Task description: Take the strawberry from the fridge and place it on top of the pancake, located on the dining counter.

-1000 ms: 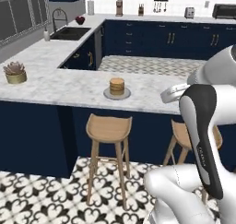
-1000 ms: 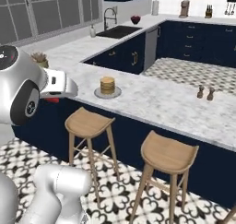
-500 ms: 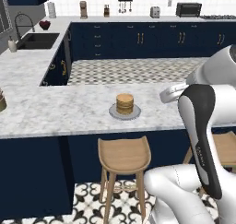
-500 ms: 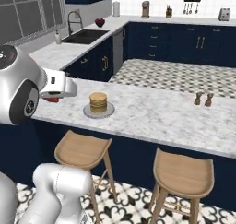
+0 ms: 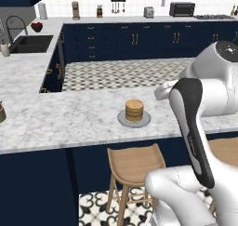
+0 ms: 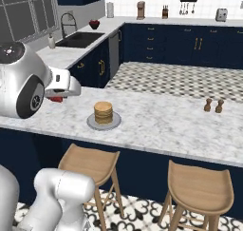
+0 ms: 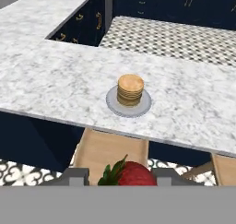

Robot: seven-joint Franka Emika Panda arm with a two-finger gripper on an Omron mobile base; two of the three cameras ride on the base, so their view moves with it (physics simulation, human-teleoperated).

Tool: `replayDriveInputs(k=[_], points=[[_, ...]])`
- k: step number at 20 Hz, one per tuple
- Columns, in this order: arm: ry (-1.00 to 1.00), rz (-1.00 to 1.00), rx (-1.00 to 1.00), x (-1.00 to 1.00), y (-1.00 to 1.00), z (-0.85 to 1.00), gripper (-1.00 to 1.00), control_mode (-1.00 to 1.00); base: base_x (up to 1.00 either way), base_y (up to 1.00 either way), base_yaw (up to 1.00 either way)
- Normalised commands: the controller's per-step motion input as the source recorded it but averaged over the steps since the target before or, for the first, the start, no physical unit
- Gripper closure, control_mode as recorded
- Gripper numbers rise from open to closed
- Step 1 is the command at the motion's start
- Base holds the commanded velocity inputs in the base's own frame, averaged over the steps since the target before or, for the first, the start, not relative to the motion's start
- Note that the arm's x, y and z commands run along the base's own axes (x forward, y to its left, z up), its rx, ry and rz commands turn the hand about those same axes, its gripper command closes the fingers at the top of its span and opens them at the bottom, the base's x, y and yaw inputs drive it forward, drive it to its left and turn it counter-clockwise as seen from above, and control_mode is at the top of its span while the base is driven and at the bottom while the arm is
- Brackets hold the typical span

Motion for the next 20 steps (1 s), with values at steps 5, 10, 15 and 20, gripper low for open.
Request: replayDriveInputs(k=[5,10,15,20], points=[[0.34,0.06,0.0,1.0,0.12,-0.35,1.0,-1.0,0.0,0.0,0.0],[0.34,0.08,-0.07,0.93,-0.08,-0.58,1.0,-1.0,0.0,0.0,0.0],[0.18,0.01,-0.06,0.78,0.0,-0.49,1.0,-1.0,0.0,0.0,0.0],[0.13,0.0,0.0,0.9,0.0,-0.47,1.0,-1.0,0.0,0.0,0.0]])
